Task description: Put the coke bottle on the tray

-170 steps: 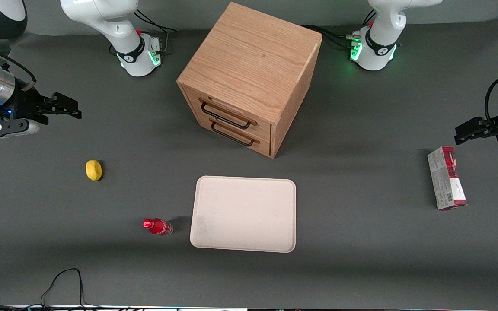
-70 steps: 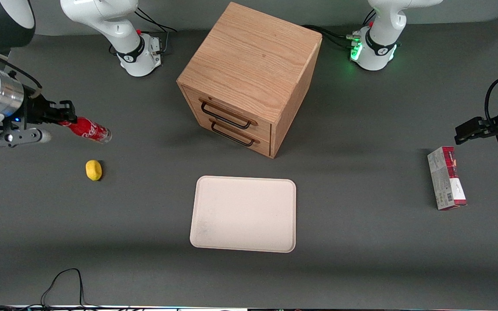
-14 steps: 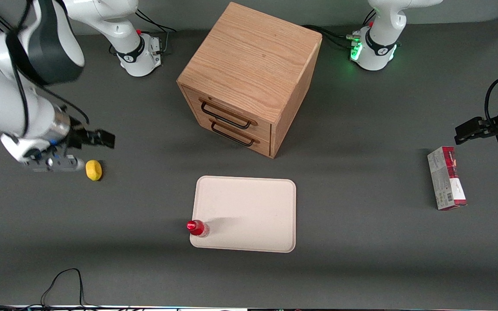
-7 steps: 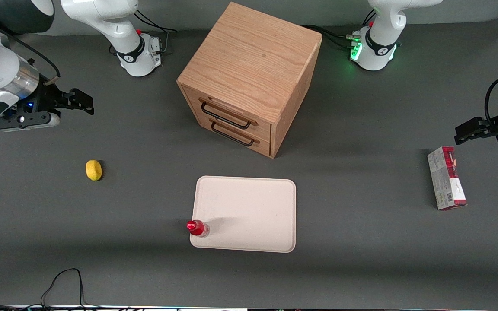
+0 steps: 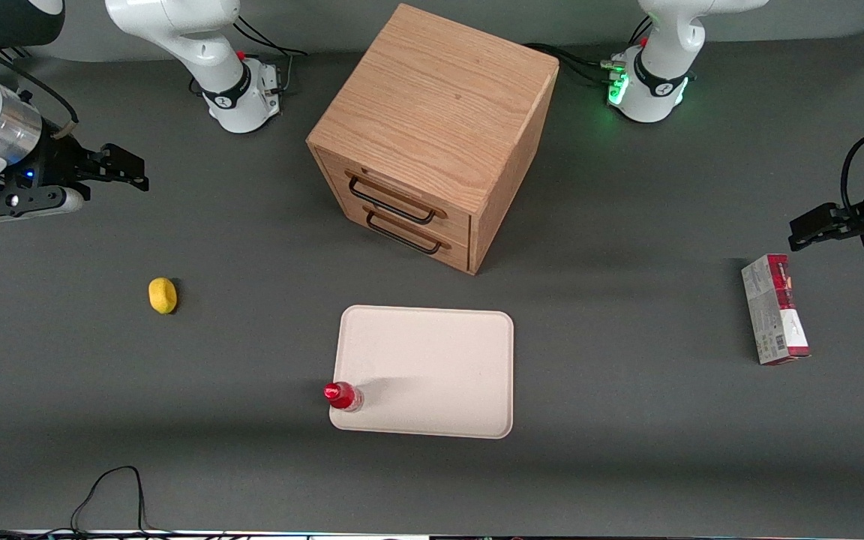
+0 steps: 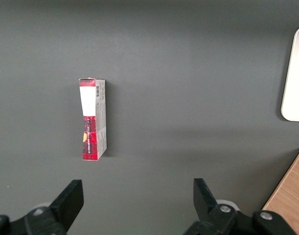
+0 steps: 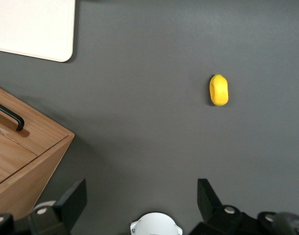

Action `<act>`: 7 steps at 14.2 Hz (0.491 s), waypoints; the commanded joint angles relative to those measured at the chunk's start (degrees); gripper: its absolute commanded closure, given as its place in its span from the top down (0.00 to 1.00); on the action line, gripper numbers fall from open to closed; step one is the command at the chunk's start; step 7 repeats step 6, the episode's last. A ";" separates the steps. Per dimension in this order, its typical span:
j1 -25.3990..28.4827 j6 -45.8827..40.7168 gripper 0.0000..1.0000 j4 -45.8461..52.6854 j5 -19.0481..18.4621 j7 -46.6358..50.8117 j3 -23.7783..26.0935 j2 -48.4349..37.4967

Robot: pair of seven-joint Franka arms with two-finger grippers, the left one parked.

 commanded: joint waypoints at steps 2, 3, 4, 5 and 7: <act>2.23 -3.68 1.00 4.65 1.23 -1.59 -1.75 1.78; 4.42 -4.30 1.00 5.44 1.23 -1.59 -3.94 2.22; 5.66 -4.56 1.00 5.80 1.23 -1.59 -5.35 2.49; 5.76 -4.57 1.00 5.80 1.32 -1.59 -5.54 2.58; 5.68 -4.57 1.00 5.80 1.41 -1.51 -5.54 2.58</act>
